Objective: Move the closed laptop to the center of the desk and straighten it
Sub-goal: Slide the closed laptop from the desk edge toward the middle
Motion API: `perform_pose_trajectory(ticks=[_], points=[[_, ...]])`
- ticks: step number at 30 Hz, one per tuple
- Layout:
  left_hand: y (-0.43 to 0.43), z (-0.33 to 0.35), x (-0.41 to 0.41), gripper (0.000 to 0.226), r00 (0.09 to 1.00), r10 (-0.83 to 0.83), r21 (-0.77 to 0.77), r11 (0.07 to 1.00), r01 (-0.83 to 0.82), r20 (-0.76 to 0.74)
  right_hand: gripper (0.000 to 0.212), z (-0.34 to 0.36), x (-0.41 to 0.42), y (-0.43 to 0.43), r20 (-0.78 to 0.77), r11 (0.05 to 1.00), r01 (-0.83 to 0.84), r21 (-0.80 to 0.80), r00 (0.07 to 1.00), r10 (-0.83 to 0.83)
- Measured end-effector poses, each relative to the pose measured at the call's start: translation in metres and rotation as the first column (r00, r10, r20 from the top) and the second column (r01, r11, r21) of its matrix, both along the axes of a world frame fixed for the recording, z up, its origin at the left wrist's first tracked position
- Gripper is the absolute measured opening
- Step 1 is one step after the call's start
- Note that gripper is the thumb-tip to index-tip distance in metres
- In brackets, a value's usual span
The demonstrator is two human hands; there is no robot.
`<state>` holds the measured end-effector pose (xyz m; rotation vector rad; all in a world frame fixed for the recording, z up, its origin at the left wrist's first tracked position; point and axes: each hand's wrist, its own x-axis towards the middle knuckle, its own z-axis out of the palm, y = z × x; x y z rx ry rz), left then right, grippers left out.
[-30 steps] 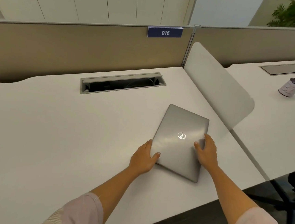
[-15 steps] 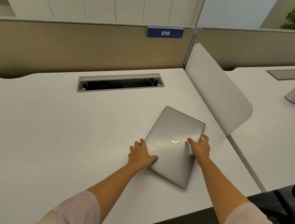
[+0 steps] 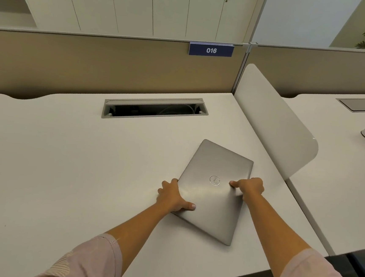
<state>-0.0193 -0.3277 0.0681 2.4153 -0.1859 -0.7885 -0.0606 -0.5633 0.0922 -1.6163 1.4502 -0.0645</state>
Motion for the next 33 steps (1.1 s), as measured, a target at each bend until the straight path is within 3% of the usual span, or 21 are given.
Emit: perform_pose_trajectory(ticks=[6, 11, 18, 21, 28, 33], points=[[0.029, 0.004, 0.015, 0.109, 0.999, 0.050, -0.017, 0.999, -0.050, 0.005, 0.060, 0.005, 0.013, 0.022, 0.074, 0.998, -0.005, 0.056, 0.997, 0.001], [0.066, 0.009, 0.028, 0.107, 0.993, 0.112, -0.049, 0.993, -0.110, 0.025, 0.034, 0.012, 0.034, 0.052, 0.159, 0.995, -0.061, 0.079, 0.986, 0.048], [0.131, 0.014, 0.044, 0.109, 0.977, 0.211, -0.089, 0.974, -0.207, 0.039, 0.033, 0.015, 0.067, 0.110, 0.198, 0.987, -0.119, 0.104, 0.975, 0.096], [0.162, 0.015, 0.050, 0.109, 0.969, 0.241, -0.083, 0.968, -0.237, 0.045, 0.023, 0.011, 0.078, 0.137, 0.205, 0.980, -0.139, 0.141, 0.973, 0.109], [0.224, 0.017, 0.067, 0.112, 0.967, 0.251, -0.028, 0.968, -0.249, 0.049, 0.029, 0.006, 0.091, 0.200, 0.234, 0.969, -0.136, 0.207, 0.969, 0.086], [0.261, 0.018, 0.084, 0.111, 0.985, 0.171, 0.027, 0.985, -0.171, -0.001, 0.032, 0.000, 0.093, 0.235, 0.238, 0.962, -0.146, 0.231, 0.967, 0.089]])
